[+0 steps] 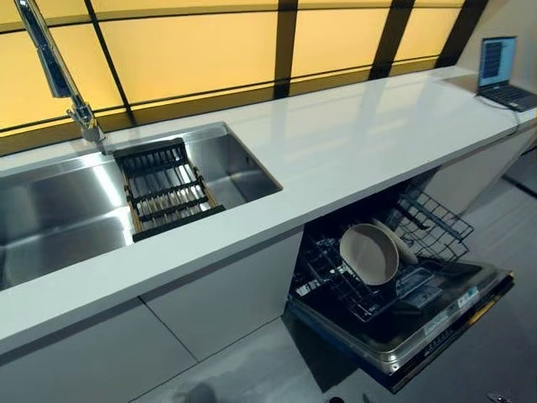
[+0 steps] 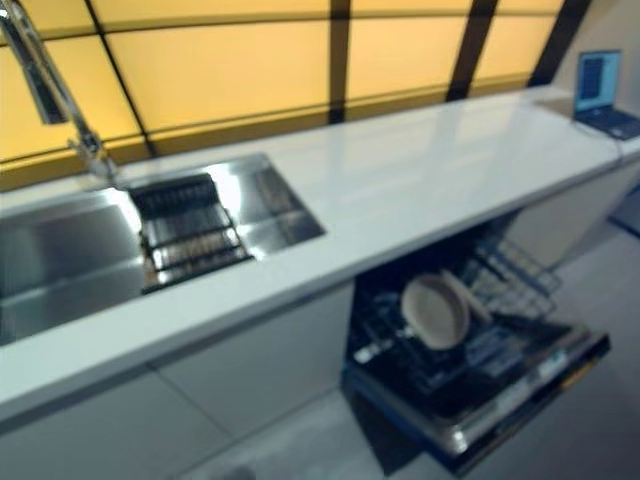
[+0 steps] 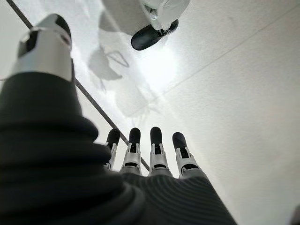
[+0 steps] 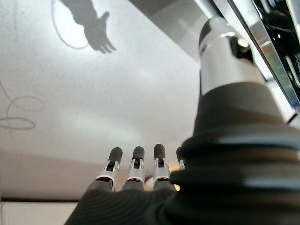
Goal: Take plates into dishwasher
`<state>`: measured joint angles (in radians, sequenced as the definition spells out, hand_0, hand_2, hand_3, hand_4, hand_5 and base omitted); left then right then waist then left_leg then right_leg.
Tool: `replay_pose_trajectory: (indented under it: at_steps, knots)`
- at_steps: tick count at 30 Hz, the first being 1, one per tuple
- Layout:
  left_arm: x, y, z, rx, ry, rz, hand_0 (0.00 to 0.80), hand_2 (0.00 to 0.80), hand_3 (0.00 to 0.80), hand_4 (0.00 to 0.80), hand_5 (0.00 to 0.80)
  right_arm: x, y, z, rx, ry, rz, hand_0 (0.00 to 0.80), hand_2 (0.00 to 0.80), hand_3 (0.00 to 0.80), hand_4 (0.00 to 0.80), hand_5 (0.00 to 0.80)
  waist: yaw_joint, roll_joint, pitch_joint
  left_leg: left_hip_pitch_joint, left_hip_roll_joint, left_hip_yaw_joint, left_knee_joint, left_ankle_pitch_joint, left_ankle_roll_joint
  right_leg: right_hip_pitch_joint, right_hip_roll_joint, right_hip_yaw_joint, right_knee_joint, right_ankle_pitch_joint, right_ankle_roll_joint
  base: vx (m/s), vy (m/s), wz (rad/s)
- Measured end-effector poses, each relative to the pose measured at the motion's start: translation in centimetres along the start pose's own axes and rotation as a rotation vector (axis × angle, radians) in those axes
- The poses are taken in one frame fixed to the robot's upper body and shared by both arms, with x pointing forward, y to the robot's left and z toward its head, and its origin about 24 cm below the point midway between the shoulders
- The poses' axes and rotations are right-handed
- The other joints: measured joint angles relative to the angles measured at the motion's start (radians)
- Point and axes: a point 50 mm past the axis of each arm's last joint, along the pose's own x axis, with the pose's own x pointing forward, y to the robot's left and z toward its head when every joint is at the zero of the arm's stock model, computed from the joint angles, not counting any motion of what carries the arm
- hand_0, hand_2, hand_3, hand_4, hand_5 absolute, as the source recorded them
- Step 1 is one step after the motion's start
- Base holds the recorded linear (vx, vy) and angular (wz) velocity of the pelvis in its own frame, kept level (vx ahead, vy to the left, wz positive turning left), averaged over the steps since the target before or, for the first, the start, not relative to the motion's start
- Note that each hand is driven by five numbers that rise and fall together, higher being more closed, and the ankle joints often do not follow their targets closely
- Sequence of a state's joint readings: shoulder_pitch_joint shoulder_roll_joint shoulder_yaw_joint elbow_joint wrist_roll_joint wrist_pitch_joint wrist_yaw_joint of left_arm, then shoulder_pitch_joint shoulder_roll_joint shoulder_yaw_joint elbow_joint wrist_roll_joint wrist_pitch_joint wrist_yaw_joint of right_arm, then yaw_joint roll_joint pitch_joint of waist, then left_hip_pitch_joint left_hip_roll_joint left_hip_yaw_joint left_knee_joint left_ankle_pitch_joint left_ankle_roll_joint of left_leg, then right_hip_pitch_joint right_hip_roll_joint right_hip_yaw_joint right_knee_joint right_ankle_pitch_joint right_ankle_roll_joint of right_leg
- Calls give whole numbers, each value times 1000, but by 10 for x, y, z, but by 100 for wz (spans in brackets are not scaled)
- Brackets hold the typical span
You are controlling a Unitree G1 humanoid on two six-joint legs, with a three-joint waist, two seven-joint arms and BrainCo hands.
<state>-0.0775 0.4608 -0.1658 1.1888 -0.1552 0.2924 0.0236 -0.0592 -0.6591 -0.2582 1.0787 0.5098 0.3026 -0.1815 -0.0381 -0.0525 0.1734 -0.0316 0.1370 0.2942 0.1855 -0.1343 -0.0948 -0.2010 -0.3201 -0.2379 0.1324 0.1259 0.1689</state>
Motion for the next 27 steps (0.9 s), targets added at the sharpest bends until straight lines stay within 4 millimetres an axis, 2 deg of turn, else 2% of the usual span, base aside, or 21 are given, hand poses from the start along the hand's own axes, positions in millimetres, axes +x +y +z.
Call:
replay_pose_trajectory:
  at_steps: [2,5,8,12,14,17,19,21,23,27]
  knots:
    - [-1,-4,8,-15,-19,-22,0,0,0,0,0,-2,18,9,52,-49,44,0,0,0,0,0,4,29,13,-32,32,-25,-10,10,1,-3,37,-23,-19,-12,-25,-144,-91,10]
    - [-2,-8,16,-14,-56,-36,0,0,0,0,0,-3,24,14,58,-64,62,0,0,0,0,0,3,46,18,-28,39,-43,-66,48,7,-5,56,-40,-37,-17,-37,-105,-37,13]
    - [-2,-9,15,-14,-61,-42,0,0,0,0,0,-2,24,11,75,-48,72,0,0,0,0,0,1,45,22,-5,28,-53,-117,72,2,-2,54,-44,-39,-18,-37,-13,-29,4]
    - [-1,-11,13,-14,-73,-48,0,0,0,0,0,-1,23,6,108,-30,94,0,0,0,0,0,-1,44,43,25,14,-53,-161,101,-31,3,46,-44,-44,-11,-28,-66,-53,1]
    - [-2,-11,17,-15,-90,-48,0,0,0,0,0,-1,23,6,139,-26,102,0,0,0,0,0,0,53,57,20,12,-54,-162,104,-36,-4,43,-45,-43,-10,-27,-152,-57,4]
    - [-4,-11,31,-8,-127,-49,0,0,0,0,0,-3,30,18,168,-63,121,0,0,0,0,0,0,90,95,1,10,-57,-161,103,-31,-23,41,-46,-34,-12,-26,-182,-61,2]
    - [-6,-13,44,11,-173,-54,0,0,0,0,0,-6,39,33,210,-96,150,0,0,0,0,0,-2,120,120,-30,11,-63,-155,106,-31,-55,38,-46,-19,-17,-29,-137,-41,6]
    - [-7,-15,48,12,-188,-57,0,0,0,0,0,-8,43,40,228,-110,163,0,0,0,0,0,-2,136,133,-36,11,-65,-156,108,-30,-66,38,-46,-8,-22,-30,-128,-27,3]
    - [-8,-14,53,1,-209,-58,0,0,0,0,0,-9,47,47,260,-126,173,0,0,0,0,0,-2,144,153,-37,11,-66,-157,108,-30,-80,34,-45,21,-38,-30,-161,-24,1]
    - [-8,-13,56,0,-220,-56,0,0,0,0,0,-11,49,54,294,-136,175,0,0,0,0,0,-2,135,182,-51,7,-65,-154,108,-30,-129,24,-39,79,-61,-36,-112,-11,-6]
